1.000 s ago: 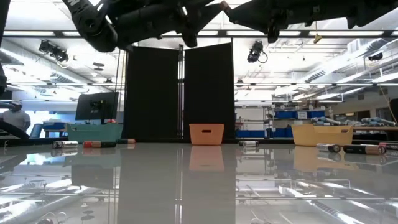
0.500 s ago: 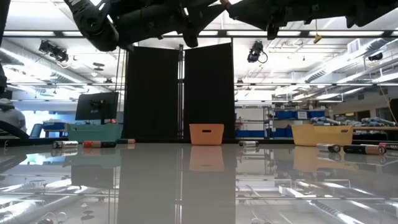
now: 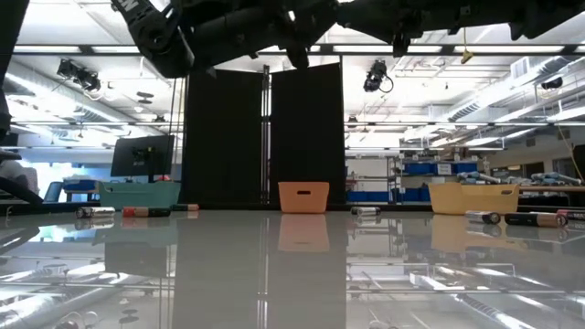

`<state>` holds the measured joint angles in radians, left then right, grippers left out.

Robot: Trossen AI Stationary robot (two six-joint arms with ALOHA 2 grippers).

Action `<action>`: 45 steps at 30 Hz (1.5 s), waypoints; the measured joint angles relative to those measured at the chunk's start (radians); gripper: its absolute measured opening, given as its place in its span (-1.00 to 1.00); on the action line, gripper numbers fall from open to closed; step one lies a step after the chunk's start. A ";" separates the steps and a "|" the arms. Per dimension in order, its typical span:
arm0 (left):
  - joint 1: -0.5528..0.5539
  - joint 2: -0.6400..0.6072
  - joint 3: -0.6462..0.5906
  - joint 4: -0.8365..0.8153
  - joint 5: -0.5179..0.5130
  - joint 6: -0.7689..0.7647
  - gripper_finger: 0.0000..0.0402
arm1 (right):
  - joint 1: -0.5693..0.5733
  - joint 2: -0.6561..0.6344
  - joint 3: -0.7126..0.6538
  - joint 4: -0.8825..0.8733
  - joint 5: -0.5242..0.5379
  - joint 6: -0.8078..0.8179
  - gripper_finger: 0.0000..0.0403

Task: Sort batteries
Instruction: Put the top right copper battery into the green container

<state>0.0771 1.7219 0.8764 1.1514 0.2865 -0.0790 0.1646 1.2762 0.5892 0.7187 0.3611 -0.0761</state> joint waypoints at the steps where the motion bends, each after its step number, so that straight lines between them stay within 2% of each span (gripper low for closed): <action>1: 0.000 0.000 0.000 0.008 0.010 0.000 -0.15 | 0.001 0.000 0.000 0.000 0.000 -0.003 -0.71; 6: 0.001 0.000 0.000 0.025 0.018 -0.001 -0.33 | 0.001 0.000 0.000 0.007 -0.004 -0.007 -0.71; 13: 0.001 0.000 0.000 0.025 0.029 0.050 -0.73 | 0.002 0.000 0.000 0.008 -0.007 -0.005 -0.71; 18: 0.001 -0.001 0.000 0.025 0.034 0.054 -0.72 | 0.002 0.000 0.000 0.008 -0.006 -0.006 -0.70; 26: 0.023 -0.038 -0.002 0.002 0.048 0.049 -0.72 | 0.001 0.000 0.002 0.020 0.059 0.002 -0.17; 32: 0.027 -0.112 -0.002 -0.096 0.050 0.101 -0.72 | -0.002 0.000 0.001 0.021 0.111 -0.018 0.01; 39: 0.048 -0.298 -0.002 -0.403 0.013 0.201 -0.72 | -0.005 0.000 0.000 0.000 0.154 -0.053 0.02; 41: 0.057 -0.373 -0.001 -0.558 -0.029 0.210 -0.72 | -0.005 0.000 0.000 -0.025 0.187 -0.058 0.01; 43: 0.070 -0.449 0.022 -0.790 -0.094 0.220 -0.72 | -0.005 0.000 0.000 -0.061 0.220 -0.058 -0.01; 45: 0.082 -0.517 0.063 -1.038 -0.202 0.230 -0.72 | -0.005 0.000 0.000 -0.102 0.241 -0.055 -0.04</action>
<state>0.1595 1.2048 0.9394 0.1131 0.0840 0.1508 0.1596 1.2758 0.5893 0.6172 0.6019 -0.1309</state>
